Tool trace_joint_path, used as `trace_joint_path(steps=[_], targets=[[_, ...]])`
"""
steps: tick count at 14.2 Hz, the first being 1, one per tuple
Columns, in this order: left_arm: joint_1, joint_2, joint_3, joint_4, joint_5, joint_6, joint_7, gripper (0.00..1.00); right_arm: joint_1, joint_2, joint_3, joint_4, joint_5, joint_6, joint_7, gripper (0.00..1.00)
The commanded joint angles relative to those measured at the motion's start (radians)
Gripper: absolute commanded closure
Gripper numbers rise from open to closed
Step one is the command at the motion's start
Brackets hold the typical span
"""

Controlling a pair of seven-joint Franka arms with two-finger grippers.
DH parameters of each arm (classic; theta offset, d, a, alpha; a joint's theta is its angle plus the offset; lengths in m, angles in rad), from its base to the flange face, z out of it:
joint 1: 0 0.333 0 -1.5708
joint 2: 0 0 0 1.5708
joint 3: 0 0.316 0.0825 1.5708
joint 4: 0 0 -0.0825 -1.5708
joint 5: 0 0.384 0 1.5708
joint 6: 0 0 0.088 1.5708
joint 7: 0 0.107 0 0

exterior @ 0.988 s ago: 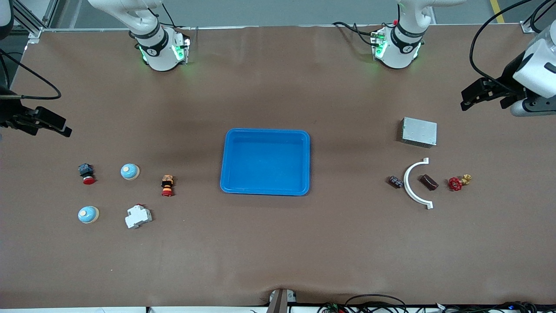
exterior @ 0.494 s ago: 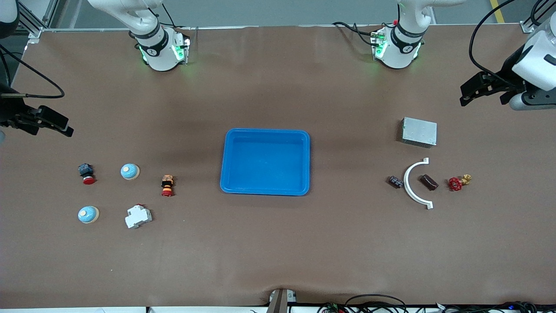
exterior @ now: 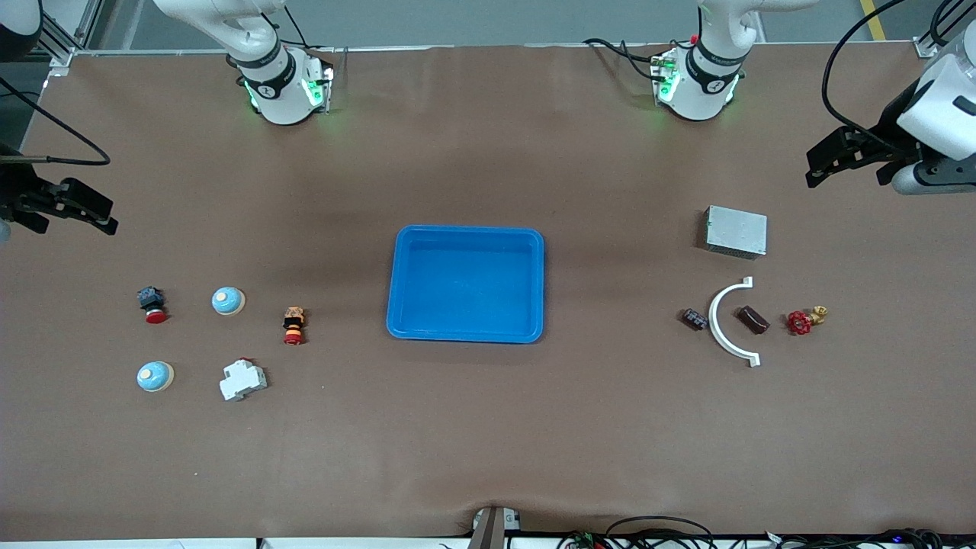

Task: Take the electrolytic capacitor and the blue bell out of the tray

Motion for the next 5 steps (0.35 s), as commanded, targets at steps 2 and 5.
trace_joint_path(steps=[2, 5], targets=[[-0.001, 0.017, -0.002, 0.045, 0.008, -0.018, -0.003, 0.0, 0.008, -0.01, -0.005, 0.004, -0.012, -0.015, -0.006, 0.0], [0.005, 0.017, -0.002, 0.049, 0.008, -0.018, 0.0, 0.0, 0.008, -0.01, -0.007, 0.004, -0.007, -0.015, -0.001, 0.0]])
